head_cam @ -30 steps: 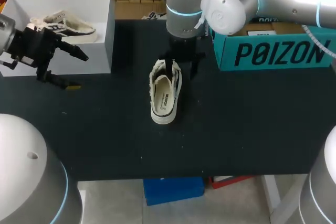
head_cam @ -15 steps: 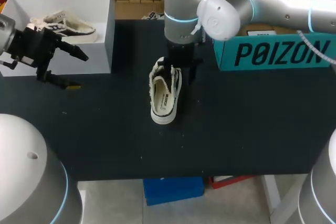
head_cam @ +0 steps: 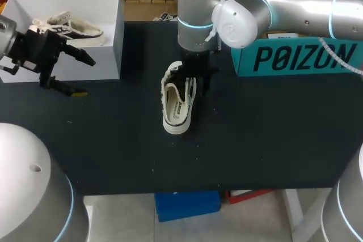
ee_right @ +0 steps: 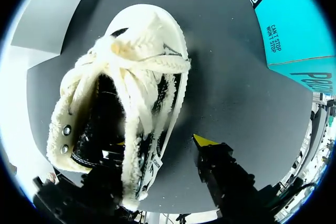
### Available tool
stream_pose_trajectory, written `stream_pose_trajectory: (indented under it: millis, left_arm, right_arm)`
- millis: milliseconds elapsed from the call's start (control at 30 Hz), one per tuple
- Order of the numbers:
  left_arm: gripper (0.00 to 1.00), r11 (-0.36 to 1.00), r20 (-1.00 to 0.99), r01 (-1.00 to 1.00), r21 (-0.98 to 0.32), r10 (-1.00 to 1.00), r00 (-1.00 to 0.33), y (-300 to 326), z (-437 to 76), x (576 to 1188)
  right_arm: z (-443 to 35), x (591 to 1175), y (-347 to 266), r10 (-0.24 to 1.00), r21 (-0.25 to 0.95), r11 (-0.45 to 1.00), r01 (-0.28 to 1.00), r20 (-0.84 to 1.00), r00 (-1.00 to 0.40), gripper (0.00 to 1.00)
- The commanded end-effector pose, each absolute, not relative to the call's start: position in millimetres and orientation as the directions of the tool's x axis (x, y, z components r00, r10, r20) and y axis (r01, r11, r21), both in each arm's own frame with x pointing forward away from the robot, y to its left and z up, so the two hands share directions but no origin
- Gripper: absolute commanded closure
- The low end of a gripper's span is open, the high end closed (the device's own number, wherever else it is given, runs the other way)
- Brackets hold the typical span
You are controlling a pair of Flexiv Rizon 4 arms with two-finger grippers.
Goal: Take the shoe out of the shoebox, open the shoe tongue, remove and reinsert the insole, then place the shoe into the shoebox
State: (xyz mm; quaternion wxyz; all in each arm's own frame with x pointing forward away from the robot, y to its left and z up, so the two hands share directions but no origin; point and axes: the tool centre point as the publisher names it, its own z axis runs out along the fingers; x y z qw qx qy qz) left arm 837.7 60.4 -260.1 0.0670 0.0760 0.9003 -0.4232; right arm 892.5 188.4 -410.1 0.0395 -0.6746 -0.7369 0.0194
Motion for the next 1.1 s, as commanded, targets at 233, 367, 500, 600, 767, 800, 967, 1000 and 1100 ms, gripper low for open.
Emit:
stream_pose_trajectory:
  millis: [233,367,500,600,767,800,967,1000,1100]
  left_arm:
    - [0.00,0.631,-0.188,0.195,-0.751,0.079,-0.979,60.3,-260.7,836.7]
    - [0.00,0.631,-0.188,0.195,-0.751,0.079,-0.979,60.3,-260.7,836.7]
    - [0.00,0.631,-0.188,0.195,-0.751,0.079,-0.979,60.3,-260.7,836.7]
    - [0.00,0.631,-0.188,0.195,-0.751,0.079,-0.979,60.3,-260.7,836.7]
    - [0.00,0.631,-0.188,0.195,-0.751,0.079,-0.979,60.3,-260.7,836.7]
    - [0.00,0.631,-0.188,0.195,-0.751,0.079,-0.979,60.3,-260.7,836.7]
    - [0.00,0.631,-0.188,0.195,-0.751,0.079,-0.979,60.3,-260.7,836.7]
    - [0.00,0.631,-0.188,0.195,-0.751,0.079,-0.979,60.3,-260.7,836.7]
    - [0.00,0.631,-0.188,0.195,-0.751,0.079,-0.979,60.3,-260.7,836.7]
  right_arm:
    - [-414.7,894.0,190.3,0.997,-0.082,0.075,0.994,0.027,-0.073,1.00]
    - [-414.7,894.0,190.3,0.997,-0.082,0.075,0.994,0.027,-0.073,1.00]
    - [-414.7,894.0,190.3,0.997,-0.082,0.075,0.994,0.027,-0.073,1.00]
    - [-414.7,894.0,190.3,0.997,-0.082,0.075,0.994,0.027,-0.073,1.00]
    - [-414.7,894.0,190.3,0.997,-0.082,0.075,0.994,0.027,-0.073,1.00]
    - [-414.7,894.0,190.3,0.997,-0.082,0.075,0.994,0.027,-0.073,1.00]
    - [-414.7,894.0,190.3,0.997,-0.082,0.075,0.994,0.027,-0.073,1.00]
    - [-414.7,894.0,190.3,0.997,-0.082,0.075,0.994,0.027,-0.073,1.00]
    - [-414.7,894.0,190.3,0.997,-0.082,0.075,0.994,0.027,-0.073,1.00]
